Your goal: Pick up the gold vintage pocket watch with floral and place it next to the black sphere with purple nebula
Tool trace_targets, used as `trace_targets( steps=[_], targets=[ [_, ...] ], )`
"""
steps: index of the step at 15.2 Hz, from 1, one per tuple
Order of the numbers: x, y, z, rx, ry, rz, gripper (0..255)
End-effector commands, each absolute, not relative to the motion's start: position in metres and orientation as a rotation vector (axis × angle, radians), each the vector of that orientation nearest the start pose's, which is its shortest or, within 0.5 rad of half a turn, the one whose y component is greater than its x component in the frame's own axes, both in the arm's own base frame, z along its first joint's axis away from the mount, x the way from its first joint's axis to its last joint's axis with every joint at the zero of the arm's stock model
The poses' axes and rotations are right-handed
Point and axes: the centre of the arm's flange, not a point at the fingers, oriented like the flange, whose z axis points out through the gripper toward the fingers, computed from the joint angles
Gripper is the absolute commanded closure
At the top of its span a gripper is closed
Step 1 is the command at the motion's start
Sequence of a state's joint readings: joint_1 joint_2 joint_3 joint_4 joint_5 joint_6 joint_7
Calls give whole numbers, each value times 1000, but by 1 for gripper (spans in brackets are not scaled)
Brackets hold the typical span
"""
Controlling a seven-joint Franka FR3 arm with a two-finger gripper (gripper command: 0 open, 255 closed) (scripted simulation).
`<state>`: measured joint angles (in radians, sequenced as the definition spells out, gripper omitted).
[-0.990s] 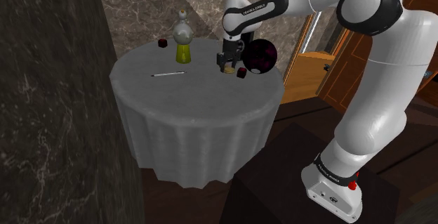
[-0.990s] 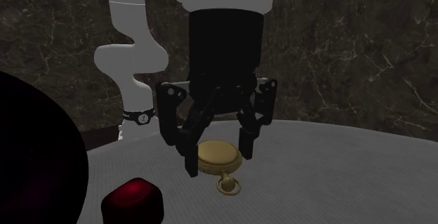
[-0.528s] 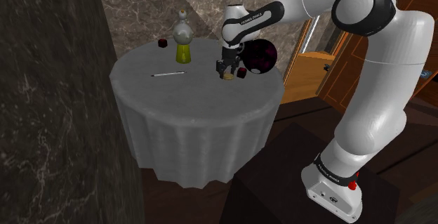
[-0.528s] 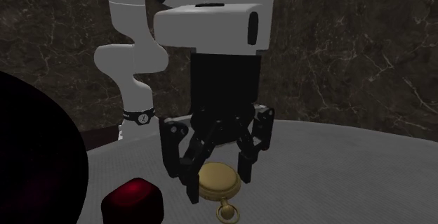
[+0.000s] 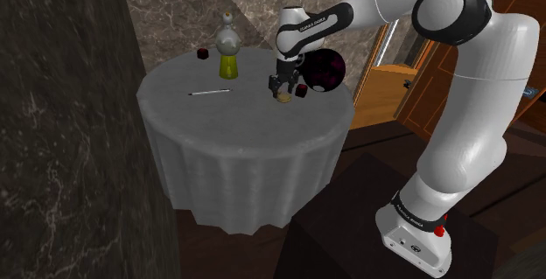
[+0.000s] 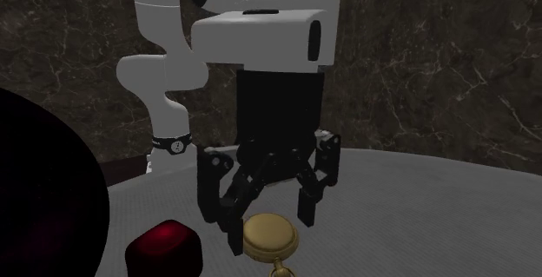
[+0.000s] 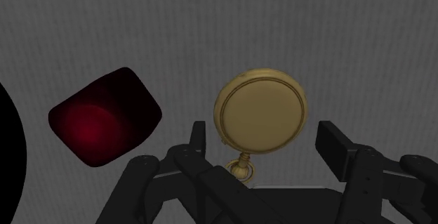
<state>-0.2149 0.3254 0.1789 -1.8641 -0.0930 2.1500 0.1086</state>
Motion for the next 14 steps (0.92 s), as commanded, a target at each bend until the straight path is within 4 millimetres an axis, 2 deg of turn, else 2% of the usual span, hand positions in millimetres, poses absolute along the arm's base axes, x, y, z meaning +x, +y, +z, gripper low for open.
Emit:
trace_targets(
  steps=[1,5,9,14],
  targets=[
    [623,-33,343,-3158,159,51,0],
    [623,-33,343,-3158,159,51,0],
    [624,-32,393,-3158,159,51,0],
    [624,-32,393,-3158,159,51,0]
  ],
)
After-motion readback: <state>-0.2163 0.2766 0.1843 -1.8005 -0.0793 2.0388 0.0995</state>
